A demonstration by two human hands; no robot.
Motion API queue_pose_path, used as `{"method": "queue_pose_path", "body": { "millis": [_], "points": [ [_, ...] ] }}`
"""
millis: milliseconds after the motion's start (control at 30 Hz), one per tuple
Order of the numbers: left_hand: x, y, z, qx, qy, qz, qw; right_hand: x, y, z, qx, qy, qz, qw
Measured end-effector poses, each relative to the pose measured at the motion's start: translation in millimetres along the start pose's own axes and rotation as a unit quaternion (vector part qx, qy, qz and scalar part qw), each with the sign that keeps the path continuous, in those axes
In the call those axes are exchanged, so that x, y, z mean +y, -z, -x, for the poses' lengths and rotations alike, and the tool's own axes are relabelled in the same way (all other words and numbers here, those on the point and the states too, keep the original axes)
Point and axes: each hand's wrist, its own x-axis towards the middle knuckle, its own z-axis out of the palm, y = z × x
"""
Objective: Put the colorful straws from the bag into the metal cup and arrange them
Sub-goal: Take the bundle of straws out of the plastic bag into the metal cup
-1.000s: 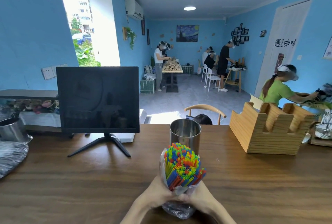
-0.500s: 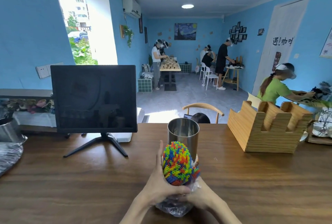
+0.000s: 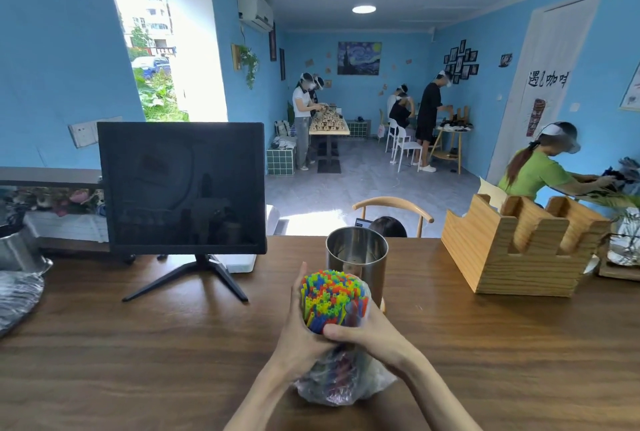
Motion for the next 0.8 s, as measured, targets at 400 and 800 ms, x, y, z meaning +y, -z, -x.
{"method": "queue_pose_path", "body": {
  "millis": [400,800],
  "points": [
    [-32,7,10,-0.005,0.053,-0.073,0.996,40,-19,-3,0.039,0.028,-0.002,0.999],
    [-13,11,10,-0.121,0.102,-0.025,0.987,58,-20,0,0.068,0.032,-0.060,0.995]
  ]
}}
